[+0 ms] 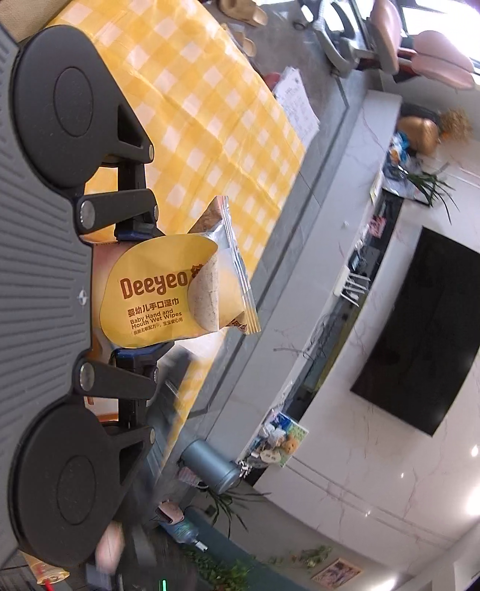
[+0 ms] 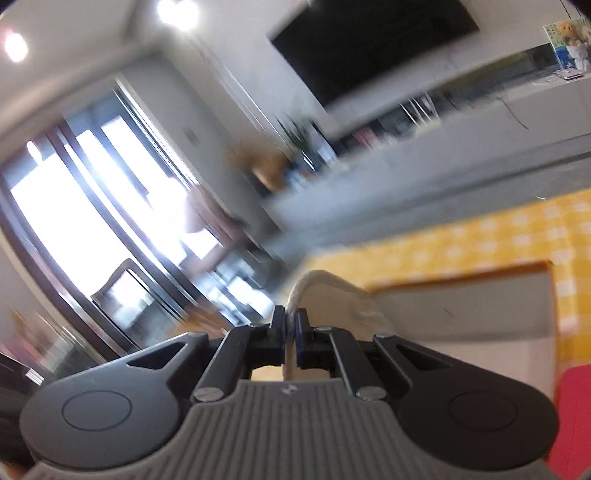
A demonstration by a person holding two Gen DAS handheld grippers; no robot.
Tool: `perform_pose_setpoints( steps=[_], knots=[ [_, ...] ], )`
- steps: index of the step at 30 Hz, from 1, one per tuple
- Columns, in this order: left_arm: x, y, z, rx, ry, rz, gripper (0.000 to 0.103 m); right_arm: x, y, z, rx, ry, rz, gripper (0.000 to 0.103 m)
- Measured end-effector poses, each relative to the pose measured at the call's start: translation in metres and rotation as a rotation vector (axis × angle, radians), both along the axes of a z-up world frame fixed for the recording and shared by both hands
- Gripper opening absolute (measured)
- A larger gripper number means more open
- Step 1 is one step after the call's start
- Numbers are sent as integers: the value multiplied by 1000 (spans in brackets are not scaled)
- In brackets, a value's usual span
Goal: Organize soft objects
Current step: 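Lower the bib into the cardboard box and open the right tool, then lower the Deeyeo packet into the cardboard box and open the left tool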
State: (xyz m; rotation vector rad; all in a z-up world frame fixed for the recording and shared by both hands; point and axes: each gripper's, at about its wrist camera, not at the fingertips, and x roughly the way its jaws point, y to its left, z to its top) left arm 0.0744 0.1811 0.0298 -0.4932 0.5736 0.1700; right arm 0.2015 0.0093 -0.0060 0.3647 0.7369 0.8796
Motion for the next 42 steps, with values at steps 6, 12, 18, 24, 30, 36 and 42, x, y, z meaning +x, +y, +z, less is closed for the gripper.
perform_pose_setpoints(
  steps=[6, 12, 18, 24, 30, 36, 42],
  knots=[
    [3, 1, -8, -14, 20, -14, 55, 38, 9, -73, -383, 161, -109, 2],
    [8, -7, -13, 5, 45, -27, 55, 21, 1, -69, -470, 117, -92, 10],
    [14, -20, -15, 41, 55, -48, 55, -5, -5, -47, -516, -27, -59, 32],
    [20, -40, -10, 107, 25, -64, 55, -35, -43, -33, -501, -94, -103, 32],
    [50, -67, -38, 139, 71, -104, 55, -49, -66, -33, -422, -135, -87, 32],
    [82, -87, -71, 227, 196, -79, 55, -49, -66, -22, -428, -173, -106, 33],
    [91, -86, -86, 235, 245, -50, 55, -45, -76, -15, -435, -190, -141, 33]
  ],
)
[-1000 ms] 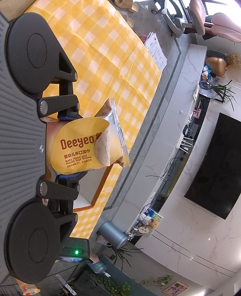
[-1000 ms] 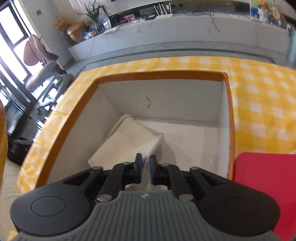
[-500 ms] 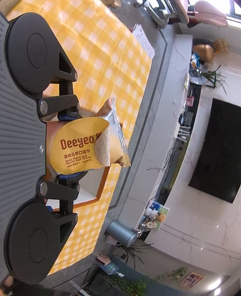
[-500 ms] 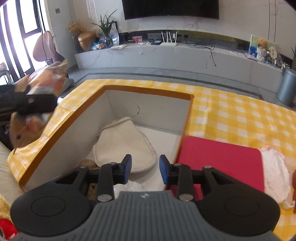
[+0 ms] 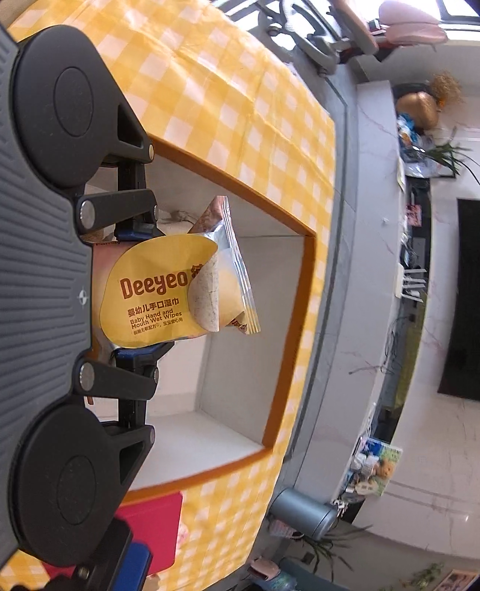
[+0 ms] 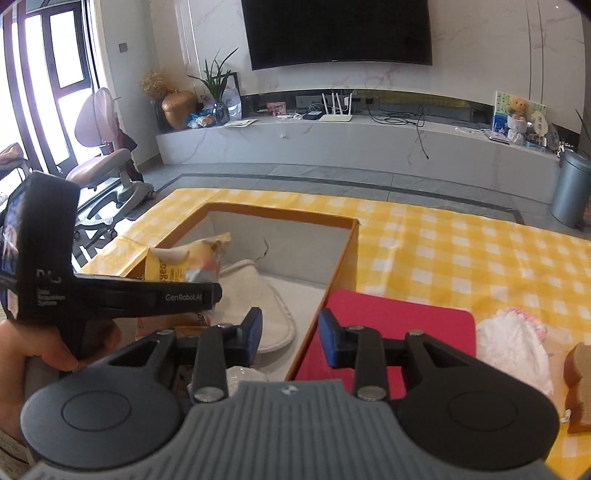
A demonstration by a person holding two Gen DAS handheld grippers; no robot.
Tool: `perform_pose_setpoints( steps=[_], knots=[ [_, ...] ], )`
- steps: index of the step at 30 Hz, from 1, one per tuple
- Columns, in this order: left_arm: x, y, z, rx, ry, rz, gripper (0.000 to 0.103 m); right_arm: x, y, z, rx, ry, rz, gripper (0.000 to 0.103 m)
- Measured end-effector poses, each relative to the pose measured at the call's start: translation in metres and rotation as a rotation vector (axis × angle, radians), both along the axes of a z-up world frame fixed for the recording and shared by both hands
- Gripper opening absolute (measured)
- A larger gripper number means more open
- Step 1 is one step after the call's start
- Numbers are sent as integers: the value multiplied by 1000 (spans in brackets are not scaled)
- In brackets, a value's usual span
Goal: Organize soft objects
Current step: 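Lower the Deeyeo packet into the cardboard box and open the left tool, then withdraw both tools from the box back over the table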
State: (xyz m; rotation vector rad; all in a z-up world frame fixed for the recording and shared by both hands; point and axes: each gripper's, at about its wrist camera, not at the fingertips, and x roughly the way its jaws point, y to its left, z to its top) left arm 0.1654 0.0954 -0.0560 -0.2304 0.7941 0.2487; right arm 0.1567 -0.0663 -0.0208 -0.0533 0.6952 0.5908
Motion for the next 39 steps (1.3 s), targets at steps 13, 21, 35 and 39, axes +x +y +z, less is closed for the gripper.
perform_pose_setpoints(
  steps=[13, 21, 35, 39],
  knots=[
    [-23, -19, 24, 92, -81, 43, 98, -1, -12, 11, -11, -18, -64, 36],
    [-33, -21, 42, 85, -138, 81, 97, -1, -9, 11, -17, -24, -50, 37],
    [-72, -38, 85, 130, -243, 40, 94, -19, -27, 38, 11, -69, -84, 44],
    [-83, -52, 96, 137, -273, 8, 94, -25, -35, 48, 28, -88, -95, 44]
  ],
)
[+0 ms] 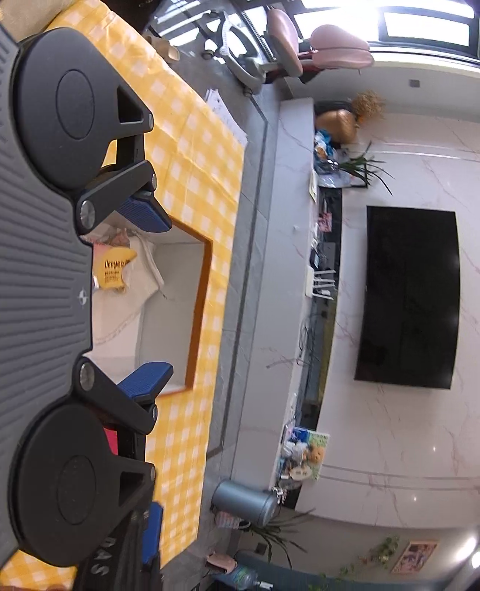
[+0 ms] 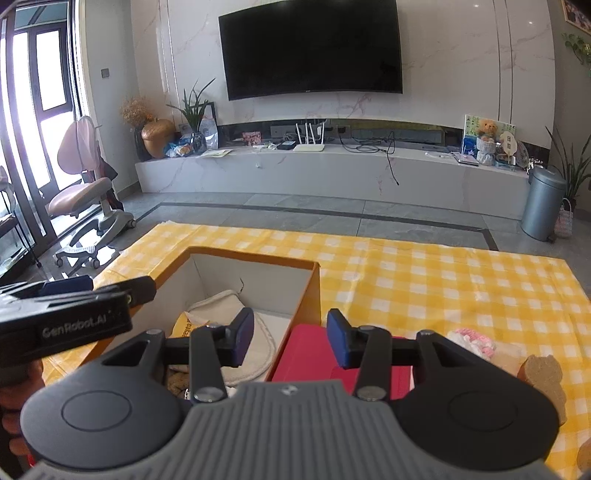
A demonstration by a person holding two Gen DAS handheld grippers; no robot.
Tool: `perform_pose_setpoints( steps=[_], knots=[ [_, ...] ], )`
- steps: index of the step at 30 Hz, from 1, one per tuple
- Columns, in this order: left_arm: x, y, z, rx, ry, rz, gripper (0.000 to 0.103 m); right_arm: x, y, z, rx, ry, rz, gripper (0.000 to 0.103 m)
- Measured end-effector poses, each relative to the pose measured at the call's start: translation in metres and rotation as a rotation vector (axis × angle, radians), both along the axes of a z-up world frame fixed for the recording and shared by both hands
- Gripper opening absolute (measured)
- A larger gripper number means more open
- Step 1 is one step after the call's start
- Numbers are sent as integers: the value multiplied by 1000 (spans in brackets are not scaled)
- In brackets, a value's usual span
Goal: Organize soft objects
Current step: 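Withdraw both tools from the box back over the table, then move the left tool to the white plastic bag and close on it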
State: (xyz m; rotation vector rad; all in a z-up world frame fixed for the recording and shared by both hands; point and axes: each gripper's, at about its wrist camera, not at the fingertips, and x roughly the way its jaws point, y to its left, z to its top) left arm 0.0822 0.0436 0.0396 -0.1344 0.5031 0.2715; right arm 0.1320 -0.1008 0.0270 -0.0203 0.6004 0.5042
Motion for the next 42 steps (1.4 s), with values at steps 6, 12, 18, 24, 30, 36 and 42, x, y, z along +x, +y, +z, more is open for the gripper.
perform_pose_setpoints(
  steps=[6, 12, 18, 24, 30, 36, 42],
  knots=[
    [-10, -26, 10, 10, -7, -30, 92, -14, -24, 17, 3, -71, -58, 44],
    [-8, -67, 17, 60, 1, -103, 92, -19, -64, 35, 26, -116, -145, 45],
    [-2, -106, 12, 62, 8, -153, 92, -16, -103, 40, -6, -143, -246, 48],
    [18, -143, -9, 51, 31, -188, 92, -5, -158, 22, -27, -138, -335, 52],
    [45, -176, -45, 60, 96, -222, 92, 24, -224, -13, 96, 54, -454, 52],
    [62, -199, -71, 62, 148, -255, 92, 40, -249, -34, 224, 141, -463, 53],
    [78, -223, -92, 73, 184, -328, 92, 64, -258, -69, 293, 270, -501, 53]
  ],
)
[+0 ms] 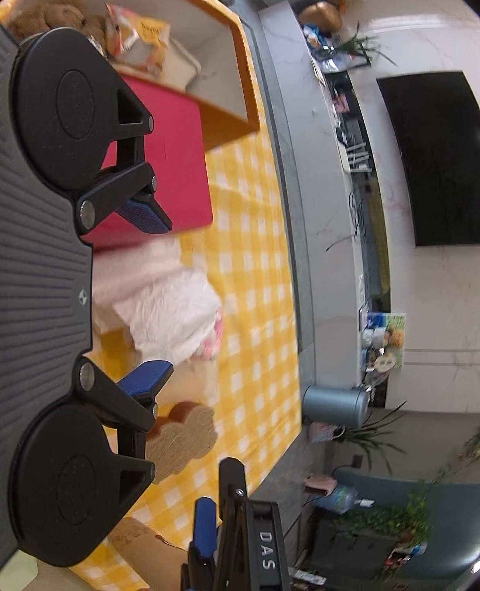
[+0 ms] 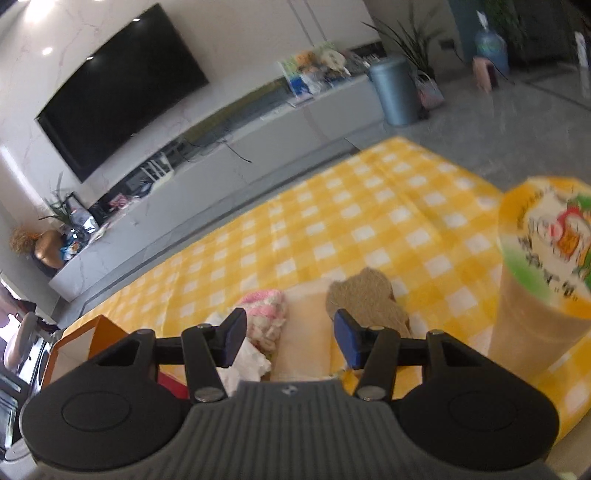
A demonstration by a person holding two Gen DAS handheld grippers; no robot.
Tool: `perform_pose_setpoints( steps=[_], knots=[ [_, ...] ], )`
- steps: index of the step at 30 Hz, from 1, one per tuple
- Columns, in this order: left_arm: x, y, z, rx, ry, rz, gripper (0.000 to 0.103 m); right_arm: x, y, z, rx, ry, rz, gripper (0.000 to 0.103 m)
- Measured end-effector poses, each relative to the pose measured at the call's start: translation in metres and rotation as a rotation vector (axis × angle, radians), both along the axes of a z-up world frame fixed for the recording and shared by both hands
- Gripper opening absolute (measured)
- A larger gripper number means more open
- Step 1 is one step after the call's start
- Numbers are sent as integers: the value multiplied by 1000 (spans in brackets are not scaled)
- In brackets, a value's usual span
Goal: Organize soft objects
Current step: 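Move the left tool to the white plastic bag and close on it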
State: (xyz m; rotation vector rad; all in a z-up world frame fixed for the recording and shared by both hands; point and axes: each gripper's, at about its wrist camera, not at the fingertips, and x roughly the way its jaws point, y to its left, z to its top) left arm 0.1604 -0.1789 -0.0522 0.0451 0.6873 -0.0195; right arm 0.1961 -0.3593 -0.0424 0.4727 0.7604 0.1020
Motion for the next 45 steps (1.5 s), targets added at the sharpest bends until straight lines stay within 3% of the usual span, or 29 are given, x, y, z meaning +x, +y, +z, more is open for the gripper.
perform_pose_setpoints(
  steps=[8, 10, 16, 21, 24, 27, 30, 31, 32, 34, 38, 45],
  knots=[
    [52, -17, -26, -56, 86, 49, 92, 16, -3, -27, -27, 80, -13, 53],
    [60, -23, -28, 20, 62, 79, 92, 20, -4, -35, -41, 111, -20, 53],
    [75, -32, -37, 117, 46, 118, 92, 25, -7, -37, -50, 117, -24, 53],
    [72, -44, -36, 115, 50, 22, 92, 26, -7, -37, -55, 116, -23, 53],
    [74, -45, -39, 111, 50, 39, 92, 26, -6, -38, -74, 120, -29, 53],
    [88, -42, -47, 100, 104, 71, 92, 25, -8, -38, -78, 125, -36, 53],
    [96, -34, -54, 13, 186, 43, 87, 24, -10, -38, -80, 123, -48, 53],
    [98, -31, -58, -25, 221, 22, 79, 24, -11, -38, -78, 122, -49, 53],
    [99, -28, -61, -46, 254, 20, 60, 24, -11, -38, -76, 123, -50, 53],
    [97, -21, -65, -62, 267, 60, 50, 25, -12, -39, -74, 125, -50, 53],
    [82, -13, -59, -121, 265, 58, 48, 26, -12, -39, -75, 126, -49, 53],
    [37, -3, -38, -347, 329, -72, 48, 24, -17, -40, -66, 122, -74, 53]
  ],
)
